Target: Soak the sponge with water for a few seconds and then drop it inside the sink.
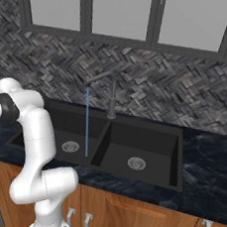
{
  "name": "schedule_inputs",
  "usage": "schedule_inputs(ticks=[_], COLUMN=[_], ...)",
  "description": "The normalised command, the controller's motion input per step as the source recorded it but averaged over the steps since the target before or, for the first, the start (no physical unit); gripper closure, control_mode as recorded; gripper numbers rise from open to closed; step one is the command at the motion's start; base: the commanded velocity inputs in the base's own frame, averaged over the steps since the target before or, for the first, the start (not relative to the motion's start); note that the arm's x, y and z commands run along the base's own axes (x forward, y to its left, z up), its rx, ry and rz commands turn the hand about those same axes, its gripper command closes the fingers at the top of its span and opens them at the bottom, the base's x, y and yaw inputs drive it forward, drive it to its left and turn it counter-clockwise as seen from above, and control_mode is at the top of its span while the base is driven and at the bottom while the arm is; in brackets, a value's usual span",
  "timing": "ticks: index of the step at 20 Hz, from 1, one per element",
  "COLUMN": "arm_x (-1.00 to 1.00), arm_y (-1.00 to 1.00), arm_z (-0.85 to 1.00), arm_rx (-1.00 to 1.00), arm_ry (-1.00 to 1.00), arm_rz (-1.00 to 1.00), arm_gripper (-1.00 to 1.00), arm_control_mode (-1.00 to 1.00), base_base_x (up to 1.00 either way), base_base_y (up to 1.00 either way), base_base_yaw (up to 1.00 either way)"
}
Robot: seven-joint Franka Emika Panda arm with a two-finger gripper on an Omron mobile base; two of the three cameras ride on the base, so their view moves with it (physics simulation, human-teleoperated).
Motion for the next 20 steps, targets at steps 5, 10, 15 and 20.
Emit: schedule_inputs(ticks=[5, 10, 15, 20], arm_x=[0.00, 0.00, 0.00, 0.00], arm_y=[0.00, 0.00, 0.00, 0.00], arm_z=[-0.08, 0.00, 0.00, 0.00], arm_rx=[0.00, 0.00, 0.00, 0.00], arm_ry=[0.00, 0.00, 0.00, 0.00], arm_rz=[0.00, 0.00, 0.00, 0.00], arm_gripper=[-1.00, -1.00, 1.00, 1.00], arm_control_mode=[-1.00, -1.00, -1.00, -1.00], base_base_x=[0.00, 0.00, 0.00, 0.00], base_base_y=[0.00, 0.00, 0.00, 0.00], base_base_yaw=[0.00, 0.00, 0.00, 0.00])
